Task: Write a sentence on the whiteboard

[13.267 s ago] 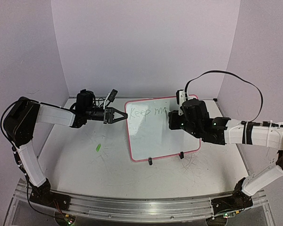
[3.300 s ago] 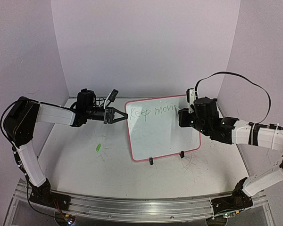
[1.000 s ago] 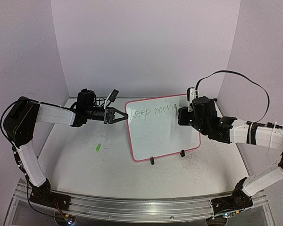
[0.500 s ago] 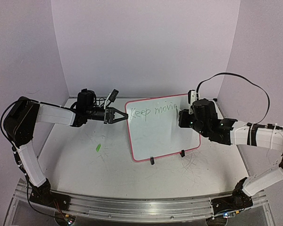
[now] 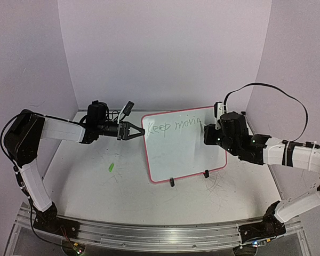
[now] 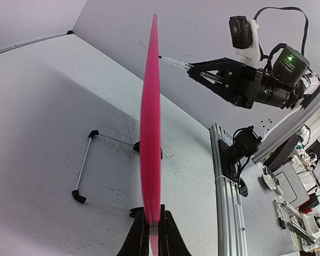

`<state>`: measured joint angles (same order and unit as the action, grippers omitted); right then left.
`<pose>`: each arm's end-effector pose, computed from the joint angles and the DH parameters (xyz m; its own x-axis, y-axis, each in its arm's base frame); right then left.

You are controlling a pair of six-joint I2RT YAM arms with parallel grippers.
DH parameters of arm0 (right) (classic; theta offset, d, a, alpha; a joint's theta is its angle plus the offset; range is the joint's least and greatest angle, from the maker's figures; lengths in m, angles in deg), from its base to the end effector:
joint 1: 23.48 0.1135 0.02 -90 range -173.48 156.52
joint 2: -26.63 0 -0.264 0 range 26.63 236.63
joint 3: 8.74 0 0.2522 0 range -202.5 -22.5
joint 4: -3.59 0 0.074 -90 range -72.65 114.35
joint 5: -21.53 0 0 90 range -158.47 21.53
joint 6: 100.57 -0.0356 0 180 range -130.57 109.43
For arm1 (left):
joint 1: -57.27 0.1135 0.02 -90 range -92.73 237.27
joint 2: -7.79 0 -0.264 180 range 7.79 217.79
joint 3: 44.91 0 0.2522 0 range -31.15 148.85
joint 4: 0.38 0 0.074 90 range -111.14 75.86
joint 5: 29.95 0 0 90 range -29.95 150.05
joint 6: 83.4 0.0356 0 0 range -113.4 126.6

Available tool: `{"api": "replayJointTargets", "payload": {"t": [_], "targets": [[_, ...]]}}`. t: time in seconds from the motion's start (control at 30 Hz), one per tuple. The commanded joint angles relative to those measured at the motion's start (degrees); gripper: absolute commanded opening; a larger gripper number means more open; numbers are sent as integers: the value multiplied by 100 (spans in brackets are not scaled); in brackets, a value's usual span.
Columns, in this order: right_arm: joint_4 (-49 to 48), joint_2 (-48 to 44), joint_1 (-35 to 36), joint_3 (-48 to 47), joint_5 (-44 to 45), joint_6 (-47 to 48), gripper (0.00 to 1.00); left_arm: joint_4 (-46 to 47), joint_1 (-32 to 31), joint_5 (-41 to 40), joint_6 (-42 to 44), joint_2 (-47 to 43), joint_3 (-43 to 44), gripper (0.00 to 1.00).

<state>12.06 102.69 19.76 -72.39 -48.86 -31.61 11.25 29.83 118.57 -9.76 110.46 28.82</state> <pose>0.2290 0.1990 0.2772 -0.3920 0.0956 -0.9150 -0.2959 0.9286 0.2238 0.3295 -0.2053 0.2215 -0.5247 0.1067 -0.8446 0.8499 0.1233 -0.5124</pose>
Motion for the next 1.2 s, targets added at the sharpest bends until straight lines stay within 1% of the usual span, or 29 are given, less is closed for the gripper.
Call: {"api": "replayJointTargets", "payload": {"t": [0.0,0.27,0.87,1.17], "targets": [[28,-345,-46,-82,168,150,0,-143,28,1,186,-95,208,0],[-40,-155,-220,-114,62,174,0,-141,24,-1,186,-126,201,0],[-376,144,-290,-196,81,249,0,-147,26,3,200,-134,196,0],[-447,194,-290,-258,-117,385,0,-148,22,1,203,-131,199,0]]}}
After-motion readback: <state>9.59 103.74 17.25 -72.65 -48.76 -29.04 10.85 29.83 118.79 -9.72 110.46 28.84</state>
